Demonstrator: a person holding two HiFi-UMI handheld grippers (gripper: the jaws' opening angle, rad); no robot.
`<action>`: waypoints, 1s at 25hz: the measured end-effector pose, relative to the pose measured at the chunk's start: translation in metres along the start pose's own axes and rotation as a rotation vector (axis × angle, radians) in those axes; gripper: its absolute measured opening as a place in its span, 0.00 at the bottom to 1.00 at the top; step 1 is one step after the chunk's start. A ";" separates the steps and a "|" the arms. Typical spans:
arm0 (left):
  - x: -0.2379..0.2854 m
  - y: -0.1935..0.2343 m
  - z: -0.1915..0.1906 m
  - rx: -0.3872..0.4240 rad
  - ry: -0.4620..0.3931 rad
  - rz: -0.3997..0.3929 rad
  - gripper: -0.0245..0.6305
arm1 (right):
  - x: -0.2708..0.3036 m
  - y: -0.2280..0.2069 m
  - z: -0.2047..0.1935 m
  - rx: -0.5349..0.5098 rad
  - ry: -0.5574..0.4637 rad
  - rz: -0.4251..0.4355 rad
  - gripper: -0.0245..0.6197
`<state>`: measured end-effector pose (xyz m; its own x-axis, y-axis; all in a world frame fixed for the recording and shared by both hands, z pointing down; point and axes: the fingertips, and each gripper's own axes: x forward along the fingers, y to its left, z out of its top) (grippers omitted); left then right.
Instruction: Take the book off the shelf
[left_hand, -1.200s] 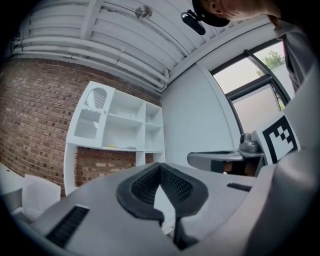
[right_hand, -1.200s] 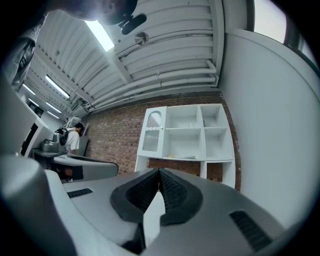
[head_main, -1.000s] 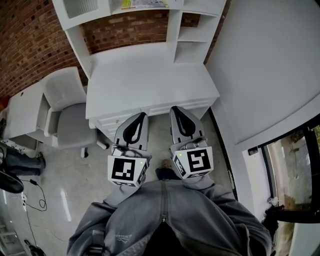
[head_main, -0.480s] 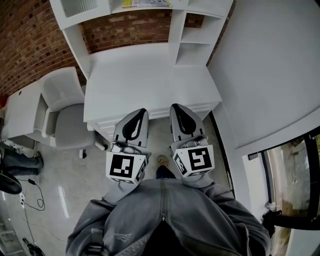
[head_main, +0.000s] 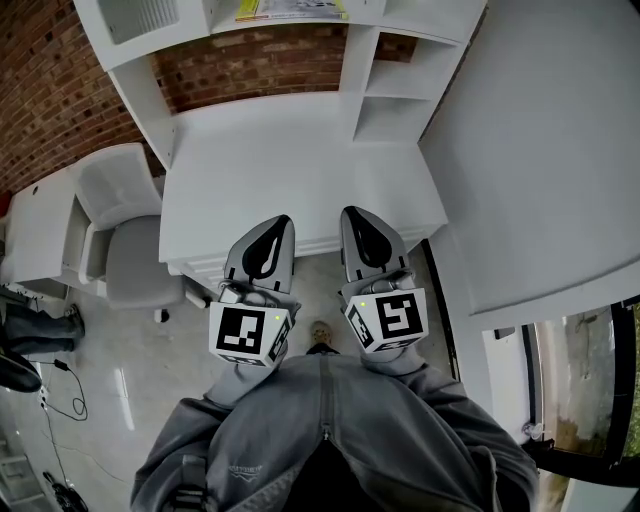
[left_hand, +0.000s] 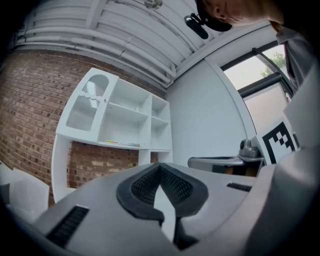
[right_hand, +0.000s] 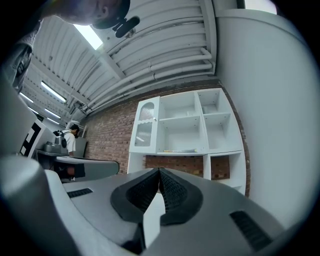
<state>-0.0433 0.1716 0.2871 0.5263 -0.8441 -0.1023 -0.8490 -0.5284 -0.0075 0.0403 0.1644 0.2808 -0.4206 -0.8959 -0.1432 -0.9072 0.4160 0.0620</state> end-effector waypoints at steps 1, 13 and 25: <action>0.006 0.002 -0.001 0.000 0.003 0.006 0.05 | 0.006 -0.004 -0.002 0.002 0.001 0.005 0.08; 0.073 0.030 -0.004 0.023 0.005 0.083 0.05 | 0.068 -0.048 -0.015 0.021 -0.001 0.068 0.08; 0.095 0.032 -0.011 0.033 0.014 0.133 0.05 | 0.083 -0.075 -0.028 0.048 0.003 0.097 0.08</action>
<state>-0.0205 0.0735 0.2883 0.4095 -0.9078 -0.0906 -0.9122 -0.4087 -0.0276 0.0730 0.0543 0.2920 -0.5069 -0.8513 -0.1356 -0.8608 0.5081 0.0285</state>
